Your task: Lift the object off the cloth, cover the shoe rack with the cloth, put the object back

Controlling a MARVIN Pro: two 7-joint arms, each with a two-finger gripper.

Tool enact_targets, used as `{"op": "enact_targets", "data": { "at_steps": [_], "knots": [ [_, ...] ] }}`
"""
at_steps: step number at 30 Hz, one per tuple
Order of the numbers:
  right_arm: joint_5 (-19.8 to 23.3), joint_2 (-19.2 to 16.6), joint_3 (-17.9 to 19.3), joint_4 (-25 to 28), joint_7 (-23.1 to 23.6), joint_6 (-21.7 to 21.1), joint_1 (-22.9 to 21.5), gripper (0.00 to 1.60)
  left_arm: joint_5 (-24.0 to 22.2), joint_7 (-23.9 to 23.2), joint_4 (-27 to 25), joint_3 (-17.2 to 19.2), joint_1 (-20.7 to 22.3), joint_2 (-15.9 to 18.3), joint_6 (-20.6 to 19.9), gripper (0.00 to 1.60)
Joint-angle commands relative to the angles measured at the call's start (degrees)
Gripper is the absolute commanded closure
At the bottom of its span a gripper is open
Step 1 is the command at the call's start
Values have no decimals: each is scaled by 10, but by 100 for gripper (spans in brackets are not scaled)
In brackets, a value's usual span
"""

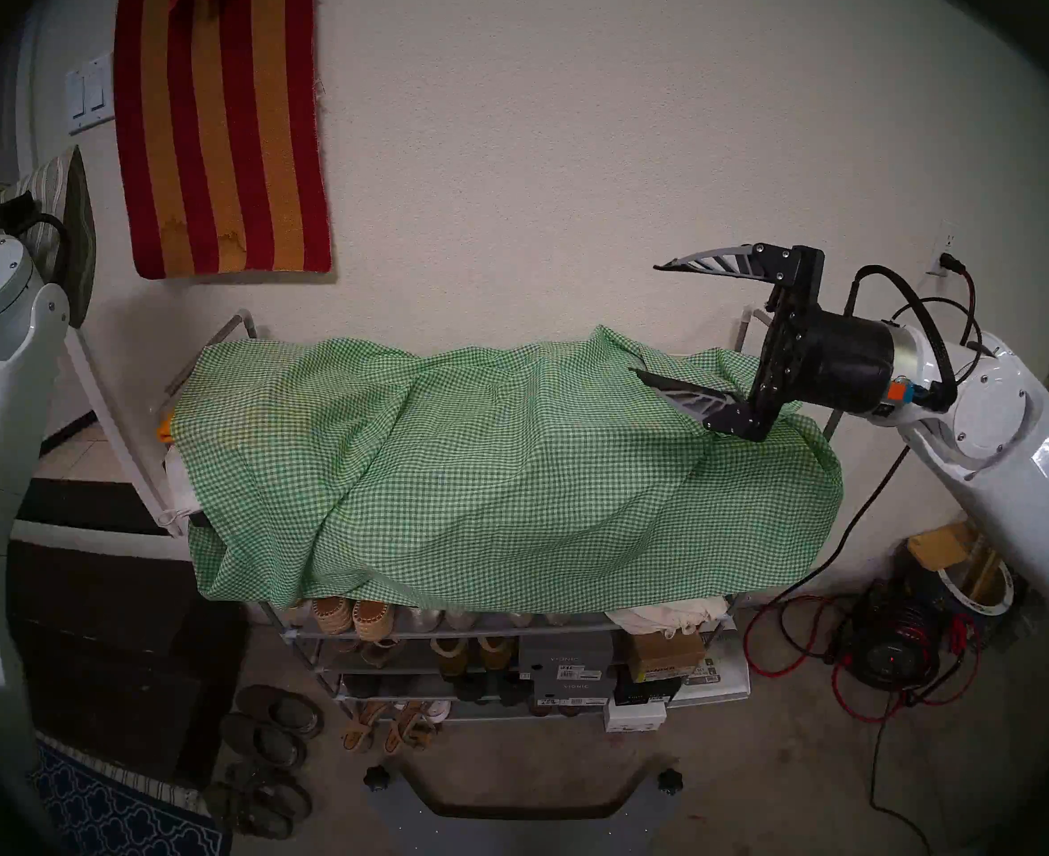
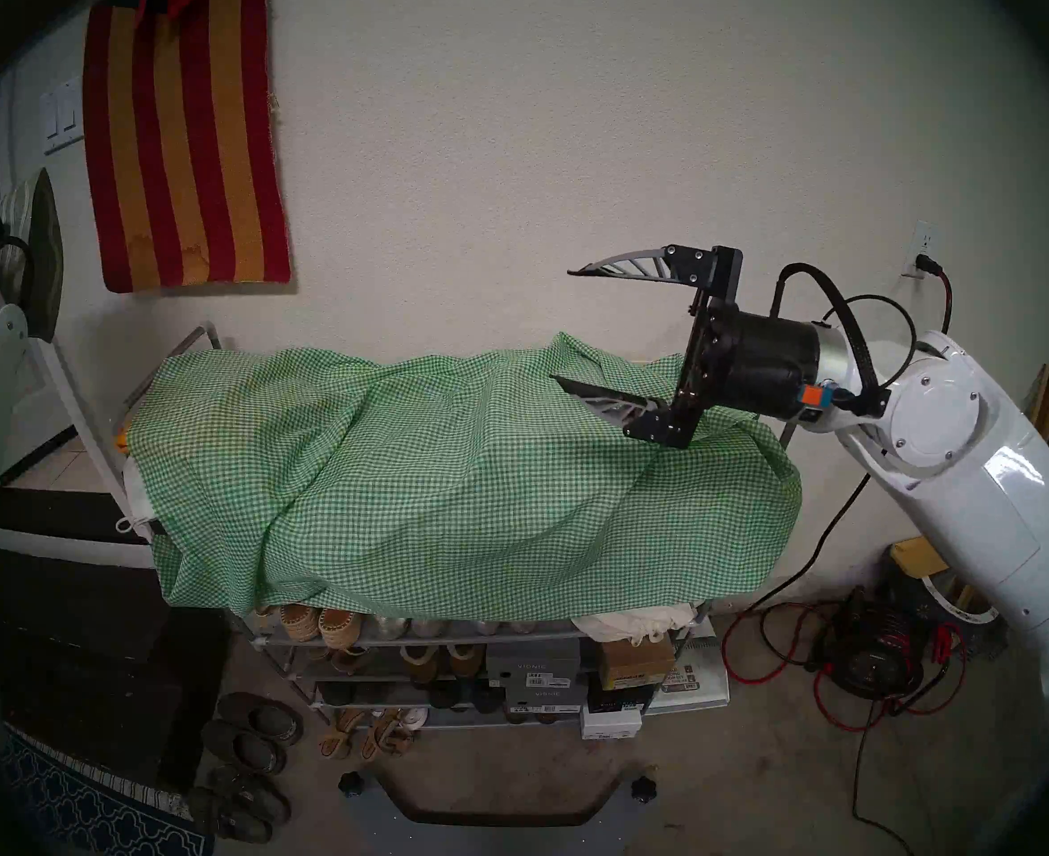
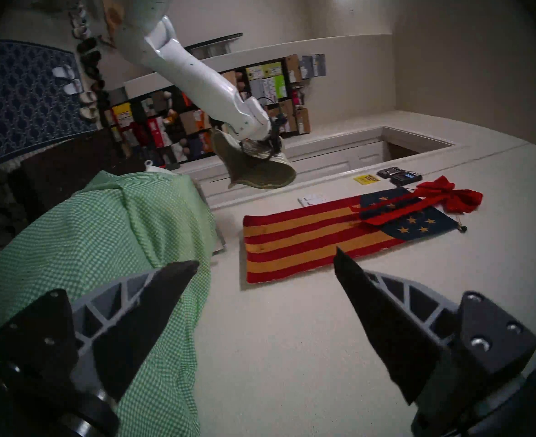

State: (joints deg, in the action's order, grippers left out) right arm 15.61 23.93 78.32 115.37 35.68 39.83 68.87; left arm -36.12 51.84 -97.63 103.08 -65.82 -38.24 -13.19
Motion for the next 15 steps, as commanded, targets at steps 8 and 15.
{"op": "enact_targets", "data": {
  "at_steps": [8, 15],
  "knots": [
    [33, -113, 68, 33, 75, -5, 110, 0, 1, 0, -2, 2, 2, 0, 1, 160],
    [30, -121, 60, -2, 82, -7, 158, 0, 2, -1, -1, 2, 2, 0, 0, 160]
  ]
}}
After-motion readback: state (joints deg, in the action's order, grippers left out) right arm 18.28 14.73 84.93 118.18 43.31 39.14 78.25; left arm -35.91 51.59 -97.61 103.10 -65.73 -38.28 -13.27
